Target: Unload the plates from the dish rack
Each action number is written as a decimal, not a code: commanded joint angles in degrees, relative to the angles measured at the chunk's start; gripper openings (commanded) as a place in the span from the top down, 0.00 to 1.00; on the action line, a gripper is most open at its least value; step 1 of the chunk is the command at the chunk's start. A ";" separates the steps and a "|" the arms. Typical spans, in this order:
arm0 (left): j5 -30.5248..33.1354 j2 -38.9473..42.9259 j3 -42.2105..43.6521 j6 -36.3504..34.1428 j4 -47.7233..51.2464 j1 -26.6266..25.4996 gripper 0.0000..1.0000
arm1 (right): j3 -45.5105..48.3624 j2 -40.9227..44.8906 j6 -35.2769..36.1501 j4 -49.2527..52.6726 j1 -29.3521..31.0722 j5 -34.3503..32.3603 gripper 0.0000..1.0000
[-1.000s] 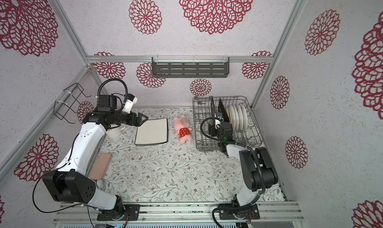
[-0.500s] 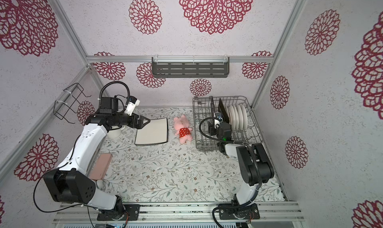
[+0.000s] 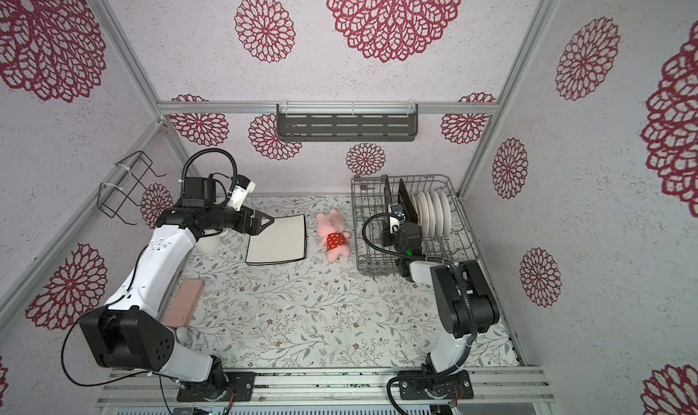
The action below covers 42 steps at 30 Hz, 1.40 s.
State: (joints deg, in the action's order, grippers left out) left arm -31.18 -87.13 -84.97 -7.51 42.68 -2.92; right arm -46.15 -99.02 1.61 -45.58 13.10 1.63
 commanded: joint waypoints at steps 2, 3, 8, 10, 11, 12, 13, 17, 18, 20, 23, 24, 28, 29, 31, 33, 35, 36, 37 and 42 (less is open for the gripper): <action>-0.33 0.10 0.88 -1.88 -1.49 -0.32 0.03 | -1.47 0.58 0.30 -1.61 -0.27 0.90 0.65; -0.29 0.18 0.86 -1.90 -1.51 -0.28 0.03 | -1.47 0.73 0.37 -1.53 -0.27 0.83 0.67; -0.35 0.04 1.18 -1.74 -1.63 -0.33 0.03 | -1.79 2.40 0.97 -1.07 -0.27 1.27 0.75; -0.54 -0.12 1.21 -1.65 -1.72 -0.33 0.03 | -2.18 3.10 1.60 -0.41 -0.27 1.62 0.78; -0.63 -0.20 1.21 -1.62 -1.72 -0.33 0.03 | -2.47 3.42 1.78 -0.06 -0.27 1.76 0.79; -0.64 -0.22 1.29 -1.63 -1.67 -0.32 0.02 | -2.82 3.72 1.94 0.34 -0.27 1.97 0.79; -0.72 -0.16 1.38 -1.60 -1.70 -0.34 0.03 | -2.94 3.98 2.05 0.56 -0.27 2.14 0.80; -0.73 0.02 1.48 -1.54 -1.61 -0.57 0.03 | -2.98 4.70 2.01 0.33 -0.27 2.33 0.84; -0.73 0.12 1.48 -1.59 -1.53 -0.58 0.03 | -2.90 4.85 1.91 0.11 -0.27 2.33 0.85; -0.64 0.19 1.54 -1.58 -1.50 -0.60 0.03 | -2.74 5.13 1.70 -0.21 -0.27 2.34 0.85; -0.73 0.28 1.60 -1.63 -1.44 -0.60 0.03 | -2.87 5.67 1.04 -0.79 -0.27 2.54 0.87; -0.73 0.29 1.56 -1.56 -1.29 -0.60 0.03 | -2.82 5.89 0.62 -1.26 -0.27 2.77 0.88; -0.62 0.47 1.65 -1.65 -1.22 -0.69 0.03 | -3.68 6.43 0.28 -1.48 -0.19 4.17 0.89; -0.65 0.47 1.56 -1.63 -1.13 -0.69 0.03 | -3.92 6.59 0.27 -1.44 -0.18 4.39 0.89; -0.98 0.22 1.11 -1.63 -0.48 -0.69 0.03 | -4.28 7.03 0.30 -1.59 -0.11 4.55 0.90; -1.14 0.25 0.86 -1.70 -0.16 -0.69 0.03 | -4.61 7.65 0.27 -1.53 -0.11 4.77 0.91; -1.26 0.42 1.03 -1.80 -0.21 -0.69 0.03 | -5.03 8.34 0.55 -1.16 -0.02 5.05 0.92; -1.21 0.54 1.04 -1.81 -0.20 -0.75 0.03 | -5.33 8.73 0.67 -0.84 -0.01 5.05 0.92; -1.17 0.64 1.16 -1.81 -0.18 -0.77 0.03 | -5.60 9.08 0.92 -0.44 0.08 5.14 0.92; -1.02 0.91 1.23 -1.98 -0.21 -0.78 0.03 | -6.79 10.23 2.11 0.82 0.43 5.14 0.93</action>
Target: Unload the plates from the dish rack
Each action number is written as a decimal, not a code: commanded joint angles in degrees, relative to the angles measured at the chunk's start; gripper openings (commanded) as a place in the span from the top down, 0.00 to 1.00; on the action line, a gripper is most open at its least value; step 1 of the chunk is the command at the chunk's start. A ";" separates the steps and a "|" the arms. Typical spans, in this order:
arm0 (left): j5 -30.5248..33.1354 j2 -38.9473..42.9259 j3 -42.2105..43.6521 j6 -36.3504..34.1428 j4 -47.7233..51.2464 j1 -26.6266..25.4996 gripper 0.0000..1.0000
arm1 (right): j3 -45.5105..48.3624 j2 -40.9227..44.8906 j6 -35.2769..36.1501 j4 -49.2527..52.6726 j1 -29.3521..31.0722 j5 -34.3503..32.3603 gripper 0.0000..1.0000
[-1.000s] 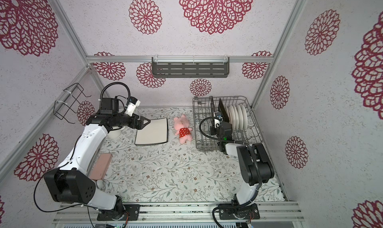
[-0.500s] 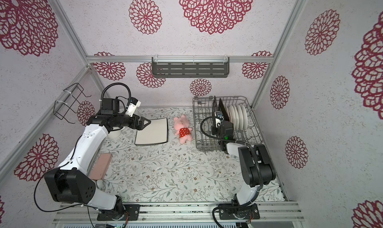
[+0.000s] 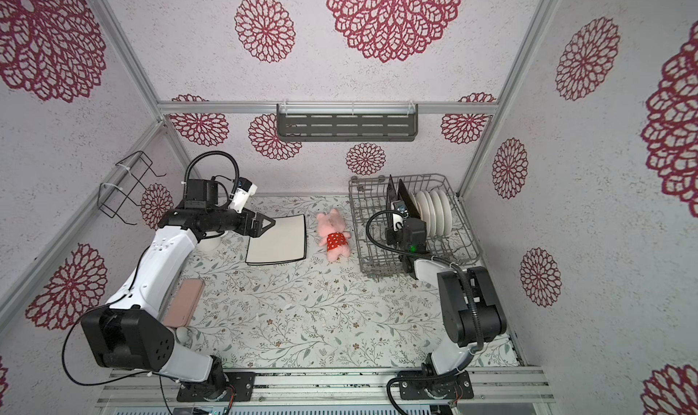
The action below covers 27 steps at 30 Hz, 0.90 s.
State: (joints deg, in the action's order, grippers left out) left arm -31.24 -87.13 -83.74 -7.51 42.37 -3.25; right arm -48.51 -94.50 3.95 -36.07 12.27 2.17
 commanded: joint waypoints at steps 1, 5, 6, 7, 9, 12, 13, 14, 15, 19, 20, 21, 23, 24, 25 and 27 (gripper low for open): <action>-0.93 1.03 -0.01 -2.03 0.16 -0.45 0.03 | -4.57 5.73 -0.06 -8.58 1.26 4.59 0.93; -1.01 1.19 0.04 -2.24 0.20 -0.58 0.03 | -5.43 5.38 0.26 -8.27 1.31 4.60 0.94; -0.92 1.27 0.01 -2.24 0.26 -0.58 0.03 | -5.53 5.22 0.20 -8.33 1.24 4.59 0.94; -0.92 1.21 0.00 -2.33 0.34 -0.60 0.03 | -5.69 5.05 0.27 -8.53 1.26 4.67 0.94; -0.93 1.18 -0.01 -2.30 0.36 -0.56 0.03 | -6.12 4.93 0.22 -8.57 1.21 4.78 0.94; -0.84 1.13 -0.01 -2.39 0.40 -0.54 0.03 | -6.81 5.28 0.27 -8.66 1.31 4.94 0.95; -0.75 1.15 -0.01 -2.42 0.35 -0.54 0.03 | -6.99 5.45 0.28 -8.66 1.33 5.03 0.95; -0.75 1.08 0.01 -2.38 0.37 -0.54 0.03 | -7.18 5.61 0.36 -8.66 1.27 5.24 0.95; -0.66 1.07 0.01 -2.37 0.39 -0.56 0.03 | -7.46 5.80 0.35 -8.53 1.30 5.44 0.96; -0.10 1.17 -0.27 -2.26 0.75 -0.53 0.03 | -8.31 6.76 0.71 -7.62 1.57 5.98 0.96; -0.05 1.14 -0.44 -2.24 0.87 -0.54 0.03 | -8.42 7.10 0.89 -7.46 1.66 6.00 0.96; 0.02 1.23 -0.48 -2.20 0.96 -0.54 0.03 | -8.44 7.50 1.12 -7.22 1.75 6.00 0.96; 0.04 1.43 -0.53 -2.02 0.83 -0.53 0.03 | -8.54 8.24 1.48 -6.86 1.96 5.91 0.97; 0.00 1.44 -0.53 -1.98 0.80 -0.58 0.03 | -8.53 8.65 1.78 -6.67 2.14 5.86 0.97; -0.02 1.53 -0.49 -1.89 0.80 -0.54 0.03 | -8.53 9.09 2.02 -6.56 2.25 5.74 0.97; 0.02 1.52 -0.71 -1.70 0.76 -0.58 0.03 | -8.53 9.88 2.30 -6.14 2.48 5.56 0.97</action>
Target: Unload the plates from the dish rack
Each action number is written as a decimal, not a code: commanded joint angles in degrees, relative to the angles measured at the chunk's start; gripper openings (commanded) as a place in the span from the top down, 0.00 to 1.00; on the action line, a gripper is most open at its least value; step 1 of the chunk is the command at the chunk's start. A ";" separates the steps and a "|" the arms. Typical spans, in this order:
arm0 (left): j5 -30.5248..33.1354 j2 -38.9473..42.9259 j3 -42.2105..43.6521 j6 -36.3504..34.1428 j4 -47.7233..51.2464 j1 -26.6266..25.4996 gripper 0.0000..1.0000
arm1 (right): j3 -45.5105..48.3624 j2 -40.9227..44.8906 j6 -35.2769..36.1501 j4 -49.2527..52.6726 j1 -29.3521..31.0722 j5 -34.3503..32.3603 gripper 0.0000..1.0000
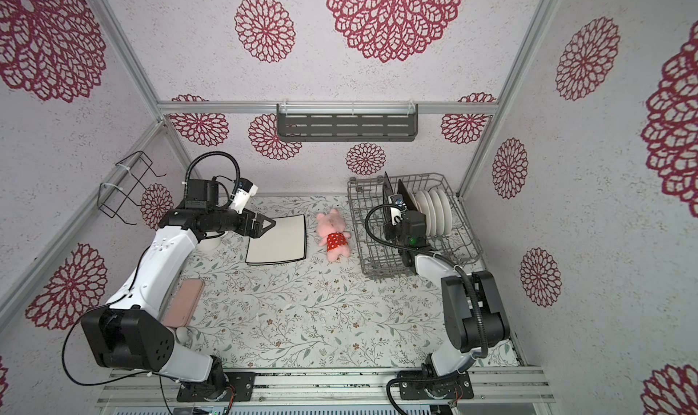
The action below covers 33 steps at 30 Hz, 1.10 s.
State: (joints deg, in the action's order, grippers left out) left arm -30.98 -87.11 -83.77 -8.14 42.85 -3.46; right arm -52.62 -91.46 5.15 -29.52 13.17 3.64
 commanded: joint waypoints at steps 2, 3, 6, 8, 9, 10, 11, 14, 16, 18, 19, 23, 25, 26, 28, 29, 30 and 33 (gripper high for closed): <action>-0.31 1.51 -0.87 -0.93 0.31 -0.36 0.03 | -4.51 7.54 1.59 -12.26 1.94 4.05 0.98; -0.32 1.60 -1.03 -0.77 0.26 -0.33 0.03 | -4.51 7.82 1.86 -11.98 2.26 3.99 0.98; -1.16 2.07 -1.00 0.37 -0.59 -0.34 0.03 | -4.60 8.81 2.99 -11.31 3.38 3.61 0.99; -2.73 2.58 -0.80 0.99 -1.35 -0.33 0.02 | -4.67 9.33 3.95 -10.81 4.41 3.19 0.99; -3.32 2.89 -0.72 1.47 -1.93 -0.30 0.03 | -4.76 9.62 4.62 -10.56 4.93 2.98 0.99; -3.68 3.24 -0.69 2.12 -2.51 -0.24 0.03 | -4.90 9.88 5.42 -10.10 5.55 2.61 0.99; -3.86 3.46 -0.72 2.80 -2.90 -0.27 0.03 | -5.02 10.13 6.12 -9.87 6.14 2.22 0.99; -5.49 3.55 -2.21 4.74 -2.78 -0.04 0.01 | -5.42 10.97 8.68 -8.78 8.25 0.76 1.00; -7.25 3.80 -3.04 6.09 -2.98 0.12 0.01 | -5.97 11.62 10.57 -7.92 9.87 -0.19 1.00; -8.73 4.20 -3.52 7.73 -3.71 0.12 0.02 | -6.50 12.21 12.95 -7.11 11.78 -1.75 1.00; -9.20 4.57 -3.80 8.87 -4.27 0.12 0.02 | -6.85 12.50 14.61 -6.79 12.97 -2.84 1.00; -12.11 5.68 -4.94 13.32 -5.72 0.21 0.03 | -8.01 13.32 21.07 -6.13 17.77 -7.00 1.00; -13.85 5.80 -5.35 16.08 -6.39 0.21 0.03 | -8.46 13.56 23.74 -6.59 20.17 -9.18 1.00; -14.39 5.91 -5.23 17.45 -6.95 0.21 0.03 | -8.55 13.63 25.47 -7.07 21.41 -10.40 1.00; -15.36 6.02 -4.93 20.39 -7.90 0.21 0.02 | -8.85 13.67 28.98 -8.05 23.84 -12.93 1.00; -15.62 6.07 -4.78 21.59 -7.89 0.21 0.03 | -9.03 13.63 30.61 -8.43 24.87 -14.09 1.00; -15.77 5.97 -4.67 22.72 -7.87 0.21 0.02 | -9.23 13.50 32.55 -8.93 26.16 -15.33 1.00; -17.05 5.75 -3.20 27.68 -9.62 0.23 0.02 | -9.86 12.91 38.44 -10.13 29.63 -18.25 1.00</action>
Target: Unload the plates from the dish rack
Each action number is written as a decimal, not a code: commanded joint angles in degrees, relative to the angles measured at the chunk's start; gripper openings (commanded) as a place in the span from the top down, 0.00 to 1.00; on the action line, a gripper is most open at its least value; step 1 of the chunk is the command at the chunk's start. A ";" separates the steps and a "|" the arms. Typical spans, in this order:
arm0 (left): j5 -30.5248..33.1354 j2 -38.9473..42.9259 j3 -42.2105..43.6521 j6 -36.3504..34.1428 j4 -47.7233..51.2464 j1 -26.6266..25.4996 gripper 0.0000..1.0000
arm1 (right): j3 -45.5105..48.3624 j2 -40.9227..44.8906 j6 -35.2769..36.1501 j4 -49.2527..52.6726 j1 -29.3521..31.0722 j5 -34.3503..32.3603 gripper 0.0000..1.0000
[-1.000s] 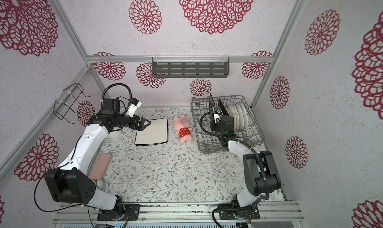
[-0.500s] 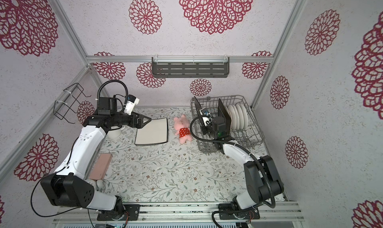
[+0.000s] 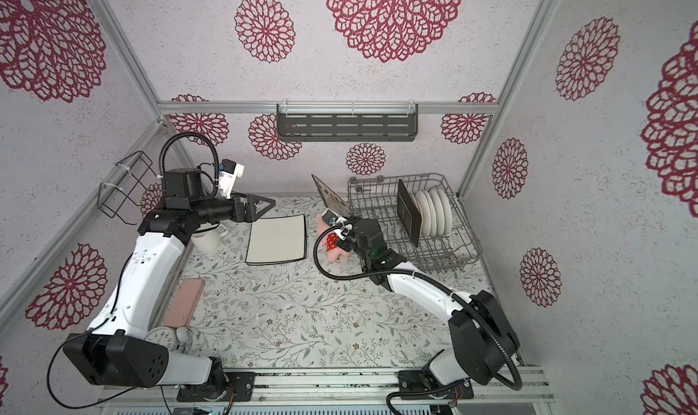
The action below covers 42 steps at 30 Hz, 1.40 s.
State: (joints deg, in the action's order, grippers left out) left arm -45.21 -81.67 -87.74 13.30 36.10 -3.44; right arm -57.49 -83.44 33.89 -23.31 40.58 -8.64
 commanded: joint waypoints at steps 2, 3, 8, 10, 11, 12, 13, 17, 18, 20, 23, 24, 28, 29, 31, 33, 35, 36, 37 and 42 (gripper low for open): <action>-3.79 0.62 1.88 8.41 -4.31 0.20 0.01 | -5.46 4.29 13.62 -17.31 4.59 -7.89 1.00; -3.82 0.91 2.49 9.38 -5.11 0.23 0.01 | -5.80 3.81 15.56 -17.83 5.94 -8.99 1.00; -3.93 2.03 3.87 10.67 -5.86 0.20 0.01 | -7.70 1.21 23.46 -19.49 11.68 -13.49 1.00; -3.92 2.17 4.37 11.38 -5.91 0.20 0.01 | -8.70 0.33 25.34 -19.54 13.82 -15.20 1.00; -4.01 2.29 4.72 11.50 -5.91 0.19 0.01 | -9.02 -0.15 26.83 -19.62 15.11 -15.96 1.00; -4.01 2.55 5.07 11.51 -5.99 0.19 0.01 | -9.25 -0.75 28.57 -20.15 16.39 -16.79 1.00; -3.96 2.80 5.42 11.68 -6.08 0.19 0.01 | -9.45 -1.37 30.17 -20.79 17.39 -17.66 1.00; -3.87 3.18 6.01 10.97 -4.72 0.23 0.01 | -10.90 -4.96 37.71 -25.04 21.07 -21.36 1.00; -3.79 3.23 5.84 10.11 -3.66 0.19 0.01 | -11.29 -5.97 39.82 -26.11 21.81 -22.19 1.00; -2.81 3.18 5.42 8.74 -1.59 0.19 0.01 | -12.66 -8.14 42.99 -28.83 23.03 -24.49 1.00; -2.57 3.10 5.04 7.66 0.27 0.21 0.00 | -14.29 -10.55 46.61 -31.90 24.49 -26.73 1.00; -2.45 3.18 5.12 7.40 0.59 0.23 0.00 | -14.75 -11.13 47.40 -32.65 24.84 -27.22 1.00; -2.08 3.40 5.48 7.25 0.97 0.28 0.00 | -16.26 -12.34 48.88 -34.40 26.11 -28.50 1.00; -2.07 3.44 5.61 7.19 0.97 0.28 0.00 | -16.57 -12.54 49.14 -34.76 26.34 -28.85 1.00; -1.83 3.47 5.82 7.38 0.73 0.29 0.02 | -16.93 -12.63 49.41 -35.50 26.57 -29.30 1.00; -1.81 3.19 5.82 7.37 0.73 0.28 0.05 | -17.21 -12.52 49.34 -36.08 26.74 -29.91 1.00; -1.81 3.11 6.16 7.44 0.28 0.34 0.09 | -17.30 -12.29 49.22 -36.55 26.82 -30.16 1.00; -1.52 3.03 6.48 7.52 0.05 0.28 0.11 | -17.22 -12.19 49.09 -36.72 26.92 -30.13 1.00; -1.29 2.88 6.62 7.64 -0.11 0.29 0.13 | -17.30 -12.26 48.84 -36.85 27.01 -30.14 1.00; -1.12 1.89 7.15 7.61 -0.76 0.28 0.32 | -17.35 -12.58 48.74 -38.33 27.79 -29.89 1.00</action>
State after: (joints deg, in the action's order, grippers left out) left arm -46.81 -79.42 -81.25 21.19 36.69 -2.96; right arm -70.19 -99.55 80.53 -46.04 67.37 -38.70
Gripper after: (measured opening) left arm 0.691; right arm 0.153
